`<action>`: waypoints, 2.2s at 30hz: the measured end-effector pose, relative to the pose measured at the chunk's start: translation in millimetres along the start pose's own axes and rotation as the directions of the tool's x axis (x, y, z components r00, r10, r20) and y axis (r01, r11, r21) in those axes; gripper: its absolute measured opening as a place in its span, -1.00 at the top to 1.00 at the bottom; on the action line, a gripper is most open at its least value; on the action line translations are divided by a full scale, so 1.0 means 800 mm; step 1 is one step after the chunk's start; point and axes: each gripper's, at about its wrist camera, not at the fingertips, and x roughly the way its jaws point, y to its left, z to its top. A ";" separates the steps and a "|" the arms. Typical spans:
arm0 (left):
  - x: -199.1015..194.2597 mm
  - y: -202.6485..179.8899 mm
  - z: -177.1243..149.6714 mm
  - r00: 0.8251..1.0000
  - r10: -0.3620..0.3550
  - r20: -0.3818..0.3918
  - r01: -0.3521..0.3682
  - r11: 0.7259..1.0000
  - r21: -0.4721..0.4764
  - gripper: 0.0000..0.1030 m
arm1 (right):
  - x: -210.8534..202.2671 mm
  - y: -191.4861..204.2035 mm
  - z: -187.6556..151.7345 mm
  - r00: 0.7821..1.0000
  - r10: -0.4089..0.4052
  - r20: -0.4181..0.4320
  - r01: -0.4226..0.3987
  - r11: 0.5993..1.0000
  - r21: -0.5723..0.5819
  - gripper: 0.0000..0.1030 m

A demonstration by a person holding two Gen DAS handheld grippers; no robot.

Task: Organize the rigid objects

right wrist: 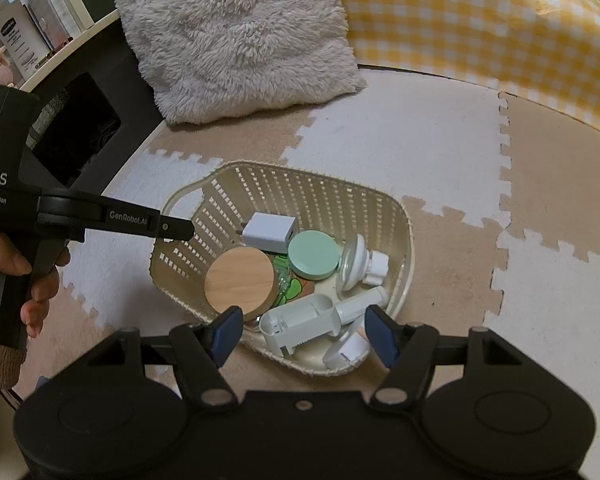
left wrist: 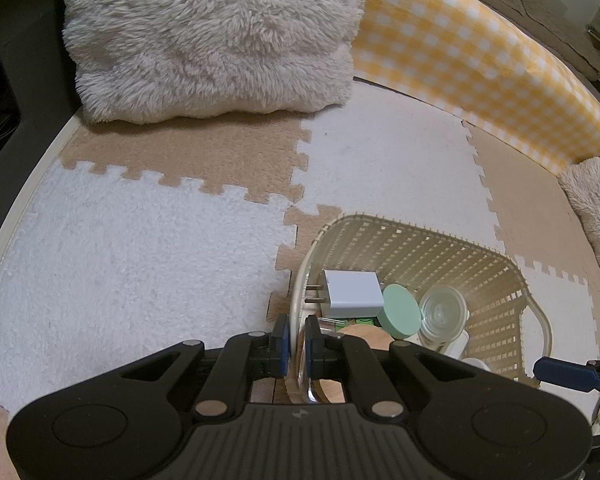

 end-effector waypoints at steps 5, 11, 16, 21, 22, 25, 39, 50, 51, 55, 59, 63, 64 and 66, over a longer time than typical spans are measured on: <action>0.000 0.000 0.000 1.000 -0.001 0.000 0.001 1.000 0.000 0.88 | 0.000 0.002 -0.002 1.000 0.000 -0.002 0.000 1.000 0.002 -0.33; 0.000 0.000 0.000 1.000 0.000 0.000 0.000 1.000 0.001 0.88 | -0.012 0.003 -0.001 1.000 -0.003 0.017 0.002 1.000 0.013 -0.35; 0.000 0.000 0.000 1.000 -0.001 0.000 0.001 1.000 0.000 0.88 | -0.037 0.009 -0.004 0.998 -0.003 0.069 0.002 1.000 0.013 -0.41; 0.000 0.001 -0.001 1.000 -0.001 0.000 0.001 1.000 0.000 0.88 | -0.063 0.014 -0.011 0.992 -0.021 0.123 0.019 1.000 0.018 -0.42; 0.000 0.000 -0.001 1.000 -0.001 0.000 0.001 1.000 -0.001 0.88 | -0.068 0.014 -0.013 0.990 -0.027 0.136 0.024 0.999 0.024 -0.42; 0.000 0.001 -0.001 1.000 0.002 -0.001 -0.002 1.000 -0.002 0.87 | -0.084 0.016 -0.021 0.983 -0.046 0.179 0.039 0.998 0.043 -0.44; -0.103 -0.020 -0.031 0.987 0.001 0.159 -0.011 0.998 0.065 0.20 | -0.129 0.013 -0.048 0.948 -0.126 0.291 0.097 0.989 0.114 -0.49; -0.206 -0.035 -0.104 0.946 -0.007 0.324 -0.030 0.994 0.109 -0.38 | -0.180 0.027 -0.082 0.904 -0.170 0.393 0.128 0.983 0.129 -0.52; -0.216 -0.035 -0.112 0.937 -0.003 0.349 -0.037 0.993 0.110 -0.46 | -0.185 0.031 -0.087 0.899 -0.173 0.403 0.133 0.983 0.125 -0.53; -0.249 -0.035 -0.140 0.919 0.004 0.394 -0.045 0.994 0.095 -0.59 | -0.202 0.045 -0.104 0.884 -0.174 0.434 0.146 0.985 0.097 -0.56; -0.270 -0.041 -0.171 0.898 0.022 0.439 -0.071 0.993 0.097 -0.71 | -0.215 0.057 -0.122 0.873 -0.180 0.454 0.163 0.984 0.076 -0.58; -0.287 -0.045 -0.198 0.881 0.029 0.472 -0.079 0.993 0.088 -0.83 | -0.226 0.064 -0.138 0.860 -0.182 0.477 0.169 0.983 0.071 -0.62; -0.290 -0.045 -0.203 0.877 0.031 0.480 -0.082 0.993 0.085 -0.88 | -0.228 0.065 -0.142 0.856 -0.182 0.483 0.170 0.983 0.070 -0.63; -0.295 -0.048 -0.214 0.865 0.042 0.501 -0.096 0.992 0.084 -0.90 | -0.232 0.066 -0.150 0.850 -0.184 0.493 0.169 0.983 0.074 -0.64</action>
